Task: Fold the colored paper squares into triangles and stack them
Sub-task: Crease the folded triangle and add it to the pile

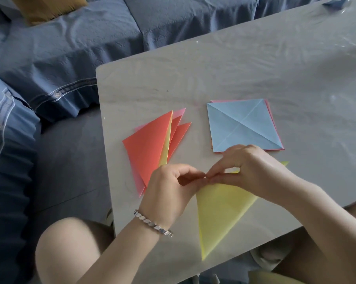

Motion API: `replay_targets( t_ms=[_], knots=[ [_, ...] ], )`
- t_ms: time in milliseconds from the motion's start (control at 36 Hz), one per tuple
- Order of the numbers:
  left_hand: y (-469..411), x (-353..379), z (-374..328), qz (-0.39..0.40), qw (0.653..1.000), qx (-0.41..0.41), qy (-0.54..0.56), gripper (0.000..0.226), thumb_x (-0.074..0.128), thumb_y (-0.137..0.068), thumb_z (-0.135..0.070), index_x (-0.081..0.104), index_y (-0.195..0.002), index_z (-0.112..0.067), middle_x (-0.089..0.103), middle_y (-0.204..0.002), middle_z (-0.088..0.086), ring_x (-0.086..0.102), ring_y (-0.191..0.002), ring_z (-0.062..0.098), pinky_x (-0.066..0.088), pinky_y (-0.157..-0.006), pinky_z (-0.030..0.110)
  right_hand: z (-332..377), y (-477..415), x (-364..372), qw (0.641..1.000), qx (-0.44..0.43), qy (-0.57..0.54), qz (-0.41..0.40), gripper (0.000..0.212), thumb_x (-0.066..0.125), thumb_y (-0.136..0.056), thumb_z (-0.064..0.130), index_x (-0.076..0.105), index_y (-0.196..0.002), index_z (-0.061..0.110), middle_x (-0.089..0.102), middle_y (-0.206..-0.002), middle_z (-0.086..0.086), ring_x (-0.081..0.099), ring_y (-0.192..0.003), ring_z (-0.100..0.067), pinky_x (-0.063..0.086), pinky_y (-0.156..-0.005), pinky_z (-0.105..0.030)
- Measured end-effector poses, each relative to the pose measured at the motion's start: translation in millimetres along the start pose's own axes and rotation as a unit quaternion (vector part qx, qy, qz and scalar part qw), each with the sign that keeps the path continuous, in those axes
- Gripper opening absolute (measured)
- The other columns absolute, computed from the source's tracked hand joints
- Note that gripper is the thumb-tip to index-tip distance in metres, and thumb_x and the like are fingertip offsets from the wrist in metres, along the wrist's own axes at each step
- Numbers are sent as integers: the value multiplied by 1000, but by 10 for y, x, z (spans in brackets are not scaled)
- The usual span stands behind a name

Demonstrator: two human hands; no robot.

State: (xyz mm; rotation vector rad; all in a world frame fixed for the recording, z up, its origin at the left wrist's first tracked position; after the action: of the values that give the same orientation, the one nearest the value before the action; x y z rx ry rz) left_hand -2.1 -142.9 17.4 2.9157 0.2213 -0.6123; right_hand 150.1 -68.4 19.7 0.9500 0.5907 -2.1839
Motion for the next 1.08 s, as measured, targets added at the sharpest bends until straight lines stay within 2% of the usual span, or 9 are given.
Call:
replay_targets(
  t_ms=[56, 139, 222, 278, 389, 556, 889, 1000, 1083],
  knots=[
    [-24, -18, 45, -39, 999, -11, 22, 29, 74, -72, -8, 66, -61, -33, 63, -51, -18, 55, -45, 0, 45, -53, 11, -21, -46, 43, 995, -49, 72, -46, 19, 64, -77, 37, 75, -82, 22, 66, -74, 15, 57, -75, -7, 43, -73, -21],
    [-71, -73, 201, -131, 989, -37, 55, 26, 72, -75, -4, 66, -61, -25, 63, -49, -11, 56, -45, 9, 48, -50, 15, -59, -70, 153, 983, -60, 130, -114, 29, 52, -85, 37, 73, -96, 19, 67, -108, 2, 56, -109, -15, 42, -92, -30],
    [-130, -136, 423, -185, 979, -74, 38, 22, 71, -77, -6, 67, -64, -23, 64, -52, -9, 61, -48, 9, 53, -52, 20, -83, -12, 318, 987, -38, 126, -91, 38, 44, -89, 39, 68, -108, 18, 60, -126, -3, 51, -122, -21, 38, -99, -34],
    [-156, -146, 559, -198, 976, -89, 4, 19, 71, -77, -7, 68, -66, -22, 65, -56, -9, 62, -53, 9, 55, -57, 22, -110, 69, 497, 990, -34, 138, -22, 44, 35, -92, 42, 66, -112, 18, 58, -128, -3, 52, -122, -22, 36, -100, -39],
    [-176, -152, 702, -218, 968, -75, -97, 10, 71, -77, -9, 70, -70, -16, 60, -61, -17, 57, -61, -2, 40, -55, 4, -137, 272, 836, 982, -9, 182, 55, 43, 33, -89, 37, 70, -106, 22, 64, -119, 5, 59, -113, -14, 49, -92, -34],
    [-199, -134, 848, -218, 962, -93, -134, 10, 69, -78, -10, 70, -70, -16, 61, -61, -11, 58, -63, 7, 42, -58, 16, -195, 399, 1018, 974, 51, 218, 39, 71, 3, -100, 34, 72, -100, 21, 67, -113, 9, 62, -107, -13, 52, -84, -30],
    [-205, -134, 957, -212, 963, -105, -128, 6, 70, -78, -9, 71, -73, -12, 63, -64, -8, 56, -63, -1, 40, -59, 9, -485, -236, 941, 965, 116, 234, -34, 30, 59, -70, 20, 71, -92, 2, 71, -100, -8, 67, -94, -27, 54, -65, -34],
    [-209, -135, 972, -211, 964, -110, -119, 4, 72, -77, -13, 71, -73, -14, 64, -66, -7, 58, -64, 2, 41, -59, 10, -541, -399, 915, 961, 134, 242, 28, 39, 40, -98, 20, 46, -133, 4, 39, -145, -2, 39, -123, -27, 36, -92, -35],
    [-206, -132, 974, -211, 964, -110, -117, 2, 71, -77, -13, 72, -75, -13, 66, -68, -4, 58, -64, 4, 40, -59, 9, -575, -511, 874, 954, 150, 255, 40, 40, 30, -101, 23, 37, -138, 11, 29, -149, 5, 30, -124, -25, 30, -93, -31]
  ],
)
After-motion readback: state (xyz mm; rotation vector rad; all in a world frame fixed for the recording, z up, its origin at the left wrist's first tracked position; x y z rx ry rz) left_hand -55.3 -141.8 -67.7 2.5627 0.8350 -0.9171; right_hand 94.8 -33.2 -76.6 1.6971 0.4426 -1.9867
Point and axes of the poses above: each hand's wrist, its own y-axis away from the middle knuckle, its own x-axis out of the palm, z = x × y, the point moved 1 cm from there along -y, towards the middle knuckle
